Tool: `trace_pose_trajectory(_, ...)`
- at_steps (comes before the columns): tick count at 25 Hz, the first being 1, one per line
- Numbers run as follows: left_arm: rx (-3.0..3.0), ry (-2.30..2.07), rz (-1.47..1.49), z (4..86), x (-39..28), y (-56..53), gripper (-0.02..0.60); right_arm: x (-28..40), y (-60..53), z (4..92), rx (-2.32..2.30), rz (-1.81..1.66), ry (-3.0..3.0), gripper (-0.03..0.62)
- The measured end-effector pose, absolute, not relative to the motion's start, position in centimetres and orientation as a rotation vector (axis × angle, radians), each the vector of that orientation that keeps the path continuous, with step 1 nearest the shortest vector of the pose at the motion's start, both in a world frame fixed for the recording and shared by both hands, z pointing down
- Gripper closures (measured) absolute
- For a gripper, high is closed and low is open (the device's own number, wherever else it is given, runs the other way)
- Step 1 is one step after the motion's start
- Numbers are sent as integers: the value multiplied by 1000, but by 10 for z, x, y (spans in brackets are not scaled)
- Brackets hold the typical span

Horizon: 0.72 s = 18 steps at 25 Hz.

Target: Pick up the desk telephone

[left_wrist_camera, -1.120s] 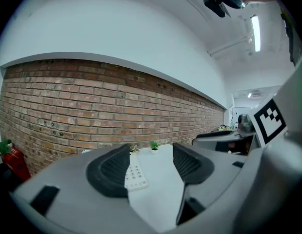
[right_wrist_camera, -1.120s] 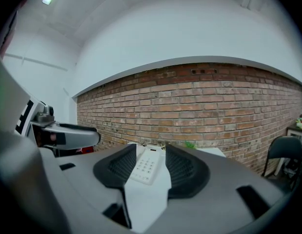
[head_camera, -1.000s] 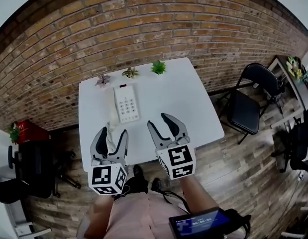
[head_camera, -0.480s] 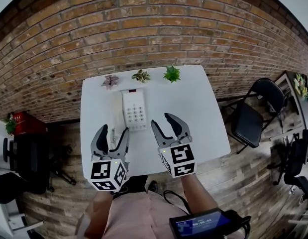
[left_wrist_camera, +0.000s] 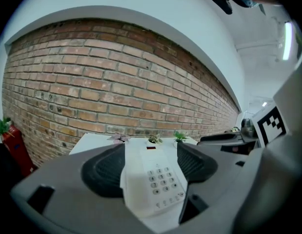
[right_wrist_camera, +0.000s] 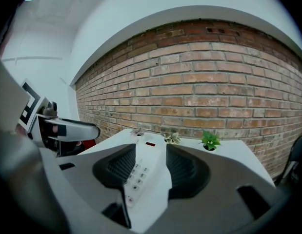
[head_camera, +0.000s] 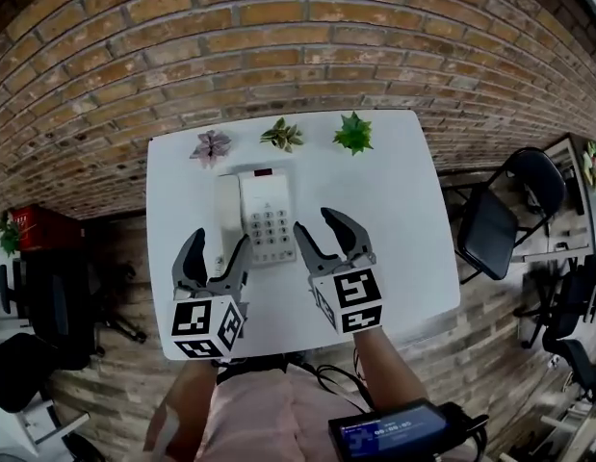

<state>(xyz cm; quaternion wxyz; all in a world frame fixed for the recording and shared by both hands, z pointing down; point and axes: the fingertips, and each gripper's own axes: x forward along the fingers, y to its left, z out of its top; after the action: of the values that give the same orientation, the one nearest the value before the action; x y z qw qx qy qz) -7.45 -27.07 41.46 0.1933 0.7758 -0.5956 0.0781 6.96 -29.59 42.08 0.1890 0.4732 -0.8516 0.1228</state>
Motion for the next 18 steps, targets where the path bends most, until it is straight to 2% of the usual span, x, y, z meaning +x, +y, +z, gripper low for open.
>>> trace_pose_trajectory(13,2061,-1499,262,489,-80,-331,206,42,-353,492,1202,488,-2336,350)
trace_pose_trajectory(18,2034,-1451,256,508,-76,-341,206,31,-366,513,1138,585,-2325,310)
